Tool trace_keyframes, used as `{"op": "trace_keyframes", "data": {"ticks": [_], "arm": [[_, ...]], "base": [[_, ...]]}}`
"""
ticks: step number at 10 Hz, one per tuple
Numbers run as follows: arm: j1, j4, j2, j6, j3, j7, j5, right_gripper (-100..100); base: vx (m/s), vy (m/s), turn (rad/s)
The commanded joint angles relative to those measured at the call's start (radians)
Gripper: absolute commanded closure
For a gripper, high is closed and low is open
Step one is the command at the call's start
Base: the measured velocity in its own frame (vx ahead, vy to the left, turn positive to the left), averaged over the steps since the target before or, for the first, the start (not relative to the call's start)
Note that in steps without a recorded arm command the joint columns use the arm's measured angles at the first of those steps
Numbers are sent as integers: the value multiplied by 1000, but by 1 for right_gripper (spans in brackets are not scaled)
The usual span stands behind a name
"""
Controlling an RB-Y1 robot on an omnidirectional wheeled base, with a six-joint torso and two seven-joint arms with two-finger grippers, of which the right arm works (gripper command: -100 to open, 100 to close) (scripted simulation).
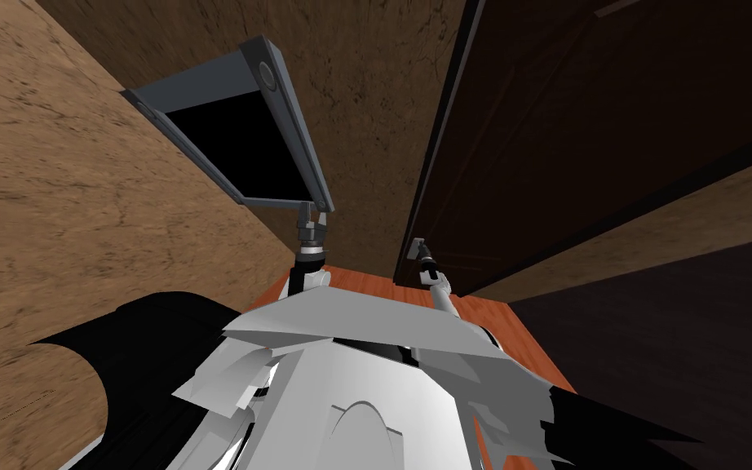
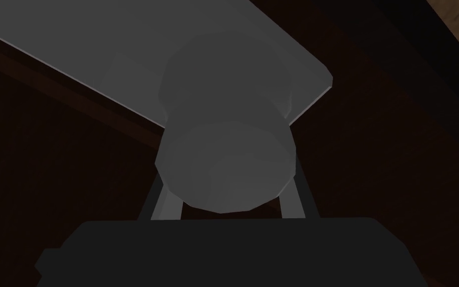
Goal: Pull the door open
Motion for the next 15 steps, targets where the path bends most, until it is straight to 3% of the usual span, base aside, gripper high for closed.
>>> {"op": "trace_keyframes", "data": {"ticks": [1, 3, 4, 10, 11, 14, 15], "arm": [[21, -17, 35, 11, 32, -8, 8, 100], [21, -17, 35, 11, 32, -8, 8, 100], [-5, 14, -1, -11, 1, -36, -30, 100], [-5, 19, -18, -10, 17, -183, -125, 100], [-5, 19, -18, -10, 17, -190, -125, 100], [-5, 23, -29, -10, 29, -286, -193, 100], [-5, 23, -29, -10, 29, -302, -193, 100]], "base": [[-16, 2, -26], [3, 2, -22], [-55, -46, 71], [-81, -42, 108], [-51, -29, 43], [-61, -42, 130], [-58, -38, 42]]}}
